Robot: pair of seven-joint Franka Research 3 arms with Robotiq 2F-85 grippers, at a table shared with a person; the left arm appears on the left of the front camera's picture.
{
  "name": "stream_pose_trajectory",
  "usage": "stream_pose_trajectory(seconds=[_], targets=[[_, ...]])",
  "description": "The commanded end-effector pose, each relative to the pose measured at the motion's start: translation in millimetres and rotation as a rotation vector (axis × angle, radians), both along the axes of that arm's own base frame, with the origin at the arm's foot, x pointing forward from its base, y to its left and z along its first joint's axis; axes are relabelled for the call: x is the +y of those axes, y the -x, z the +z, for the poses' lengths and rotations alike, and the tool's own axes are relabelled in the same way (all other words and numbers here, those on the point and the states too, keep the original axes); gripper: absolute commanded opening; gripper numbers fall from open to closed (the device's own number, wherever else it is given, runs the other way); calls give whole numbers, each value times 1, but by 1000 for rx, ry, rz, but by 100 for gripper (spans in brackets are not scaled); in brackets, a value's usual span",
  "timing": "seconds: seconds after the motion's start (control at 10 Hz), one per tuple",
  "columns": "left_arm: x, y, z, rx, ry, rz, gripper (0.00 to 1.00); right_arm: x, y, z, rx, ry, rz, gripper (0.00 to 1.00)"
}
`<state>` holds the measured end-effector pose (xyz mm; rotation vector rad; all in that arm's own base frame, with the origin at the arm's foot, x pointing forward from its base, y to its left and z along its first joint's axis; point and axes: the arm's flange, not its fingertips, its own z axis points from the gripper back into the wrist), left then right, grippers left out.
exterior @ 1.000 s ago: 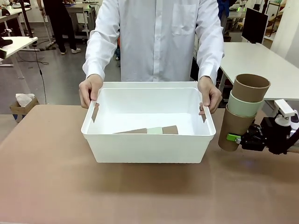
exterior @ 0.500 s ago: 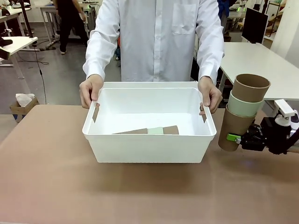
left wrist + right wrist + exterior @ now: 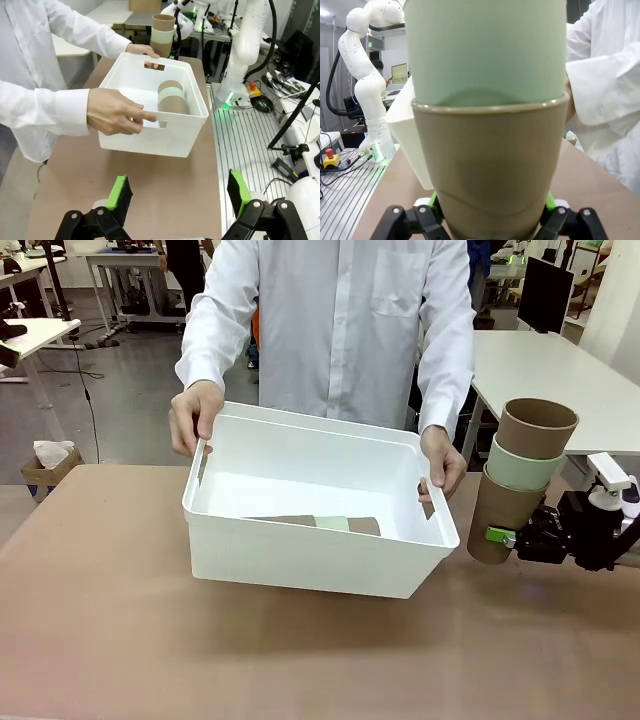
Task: Stack the cups and store them in the basket.
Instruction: Place the stack of Reusable plastic cups into the Pantry Basket.
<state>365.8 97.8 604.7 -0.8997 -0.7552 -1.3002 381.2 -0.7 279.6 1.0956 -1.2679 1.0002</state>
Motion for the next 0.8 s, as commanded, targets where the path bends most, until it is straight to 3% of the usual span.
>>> stream_pose_trajectory(seconds=[0.0,0.5,0.7], targets=[[-1,-1,4,6,9,3,100,1,-2,6,-4,-3,-5,84],[-1,-1,4,6,9,3,100,0,0,0,0,0,0,84],[-1,-1,4,6,9,3,100,-5,20,49,-4,8,-37,84]])
